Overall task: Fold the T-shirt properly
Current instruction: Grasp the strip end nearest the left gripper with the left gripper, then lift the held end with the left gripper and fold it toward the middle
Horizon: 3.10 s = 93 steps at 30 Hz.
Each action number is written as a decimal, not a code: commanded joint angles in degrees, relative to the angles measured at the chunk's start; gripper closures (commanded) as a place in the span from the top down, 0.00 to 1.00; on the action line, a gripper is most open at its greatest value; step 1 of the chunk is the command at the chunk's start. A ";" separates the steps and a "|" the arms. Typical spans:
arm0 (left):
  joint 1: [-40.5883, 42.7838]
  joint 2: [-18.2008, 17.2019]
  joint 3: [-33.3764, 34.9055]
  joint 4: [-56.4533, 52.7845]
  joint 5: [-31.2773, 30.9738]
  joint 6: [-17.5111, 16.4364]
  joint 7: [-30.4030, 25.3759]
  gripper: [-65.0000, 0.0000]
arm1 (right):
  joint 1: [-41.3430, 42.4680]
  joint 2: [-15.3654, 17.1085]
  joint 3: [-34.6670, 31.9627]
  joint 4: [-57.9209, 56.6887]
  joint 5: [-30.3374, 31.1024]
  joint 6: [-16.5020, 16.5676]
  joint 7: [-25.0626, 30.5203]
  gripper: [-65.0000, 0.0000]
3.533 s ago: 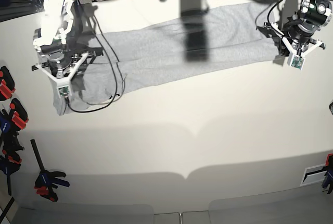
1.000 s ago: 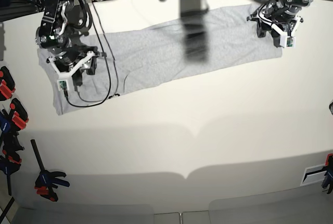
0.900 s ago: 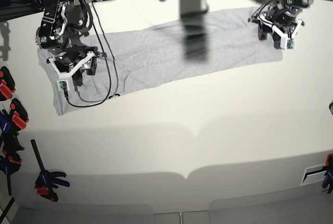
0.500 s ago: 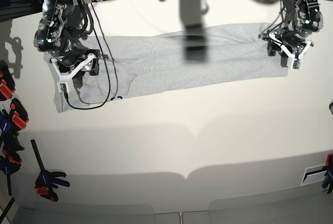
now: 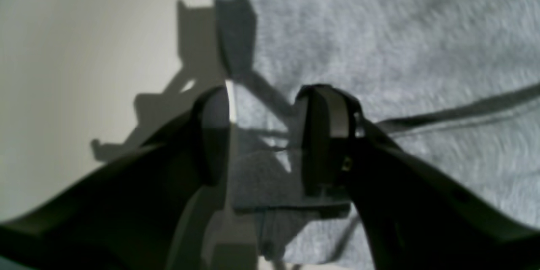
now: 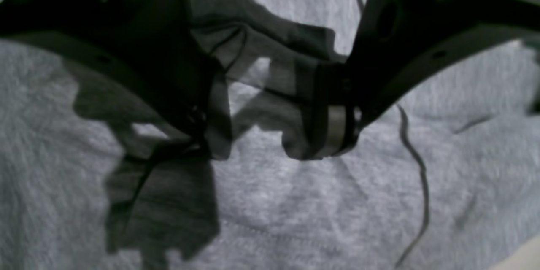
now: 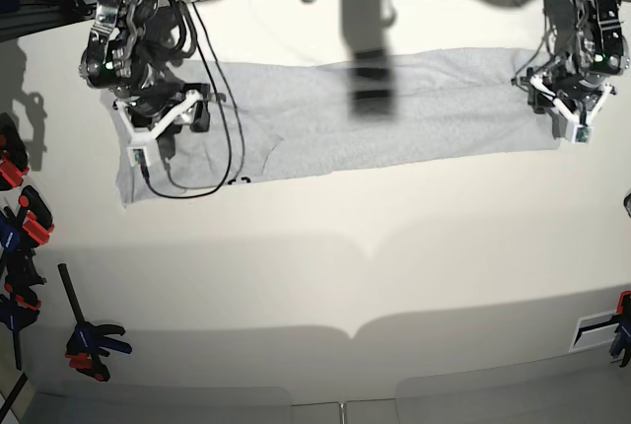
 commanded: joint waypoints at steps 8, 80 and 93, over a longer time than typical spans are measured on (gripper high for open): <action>-5.55 -6.40 -0.39 0.85 -6.12 1.33 3.89 0.44 | 0.59 0.46 0.04 9.57 0.13 0.17 -0.17 0.46; -5.99 -3.13 -13.09 -32.09 -48.13 -25.90 26.71 0.69 | -12.90 0.44 0.04 36.41 -5.68 2.34 -1.09 0.46; -6.01 -2.49 -13.09 -30.42 -48.24 -25.90 24.94 0.49 | -12.90 0.44 0.04 36.41 -5.68 2.34 -1.01 0.46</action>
